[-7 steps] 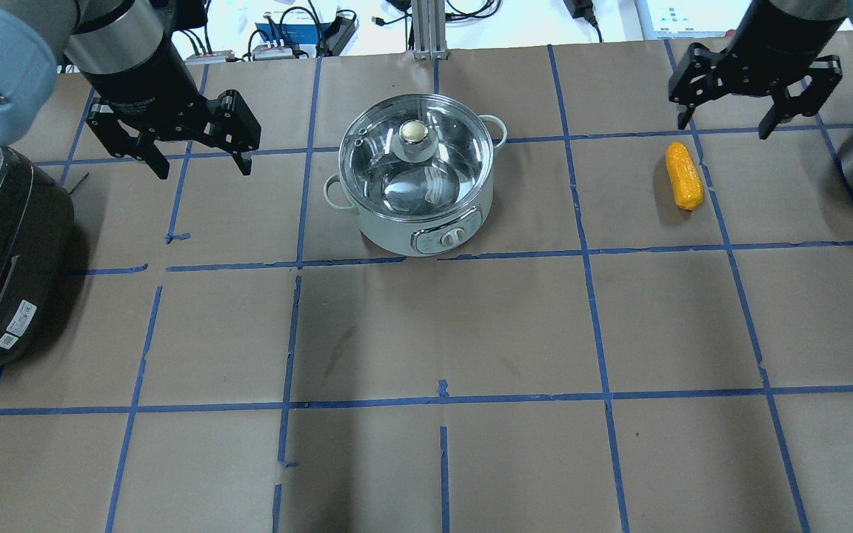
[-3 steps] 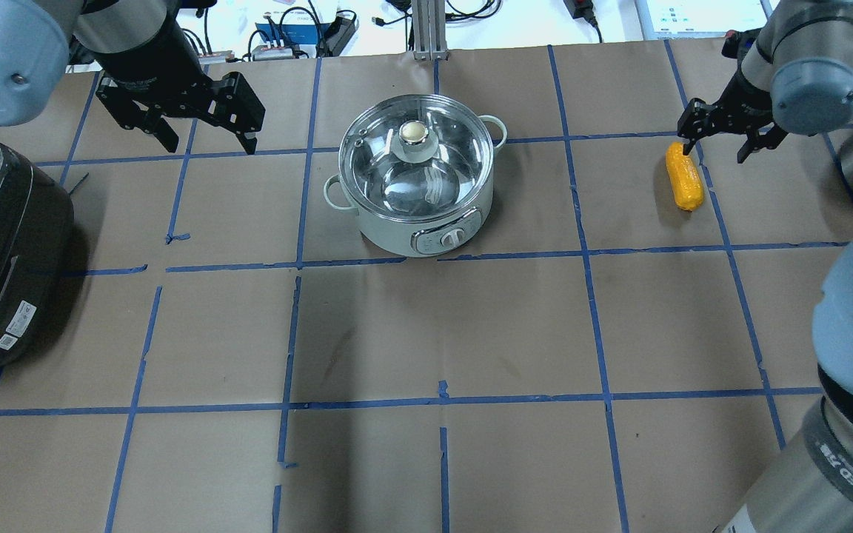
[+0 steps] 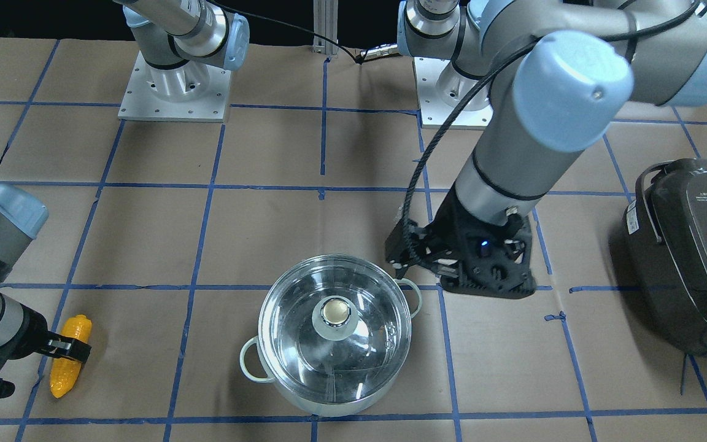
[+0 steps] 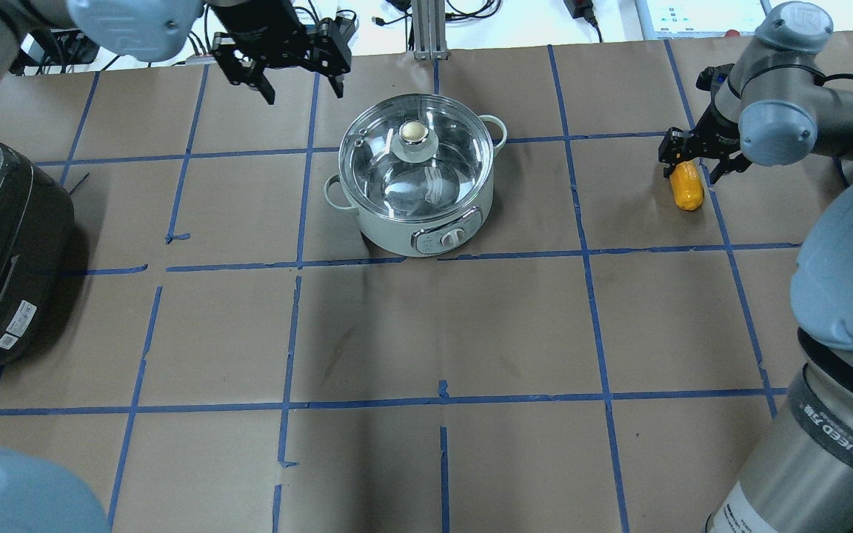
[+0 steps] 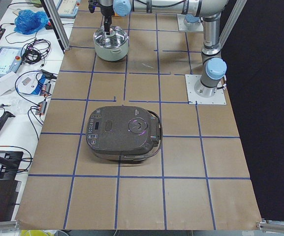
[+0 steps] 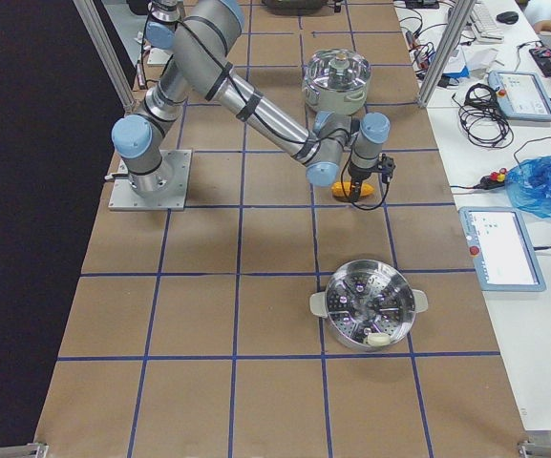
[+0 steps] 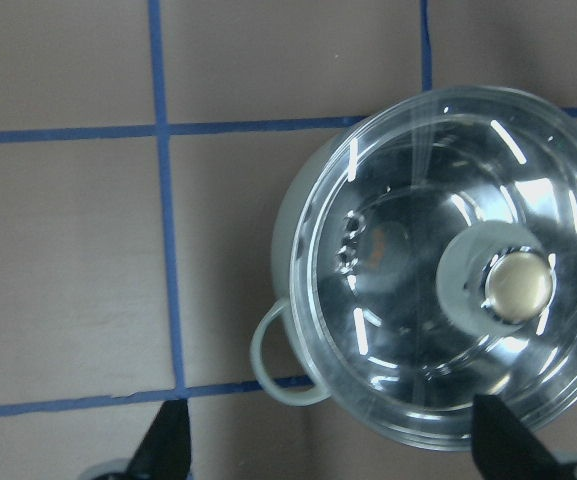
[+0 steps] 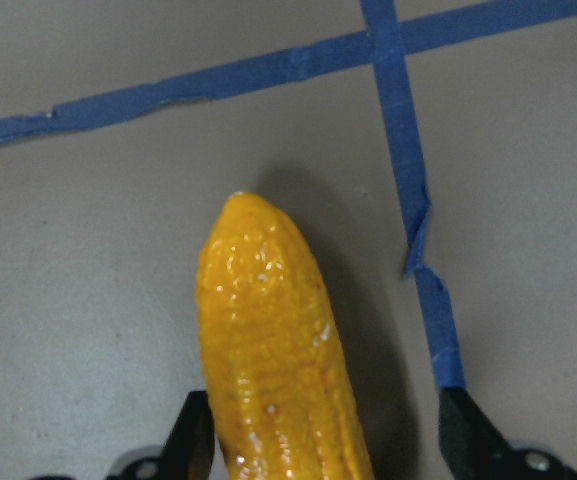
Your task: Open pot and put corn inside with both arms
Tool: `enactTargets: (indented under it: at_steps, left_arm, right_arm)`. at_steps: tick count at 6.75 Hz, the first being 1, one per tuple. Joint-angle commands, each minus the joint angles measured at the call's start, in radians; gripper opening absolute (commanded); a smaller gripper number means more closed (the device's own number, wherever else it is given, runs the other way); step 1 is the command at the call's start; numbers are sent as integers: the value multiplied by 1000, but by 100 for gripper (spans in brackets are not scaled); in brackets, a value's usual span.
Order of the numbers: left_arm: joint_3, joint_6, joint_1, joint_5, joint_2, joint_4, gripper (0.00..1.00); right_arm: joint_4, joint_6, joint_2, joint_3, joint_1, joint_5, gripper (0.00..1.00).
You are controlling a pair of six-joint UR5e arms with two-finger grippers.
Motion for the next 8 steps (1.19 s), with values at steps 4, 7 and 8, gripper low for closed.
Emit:
enactTargets:
  at_steps: [4,7,8]
  left_arm:
    - [51,-174,-130,3,-171,112,78]
    - [42,-184,-138,-3,-173,100,11]
    - [49,-184,-138,-2,-162,97,6]
  right_arm:
    - [111,-9,-118,-46,11,2,13]
    - [372,26,-269,-132,150,-14,15]
    - [372,52,-292,-135,207,-15,13]
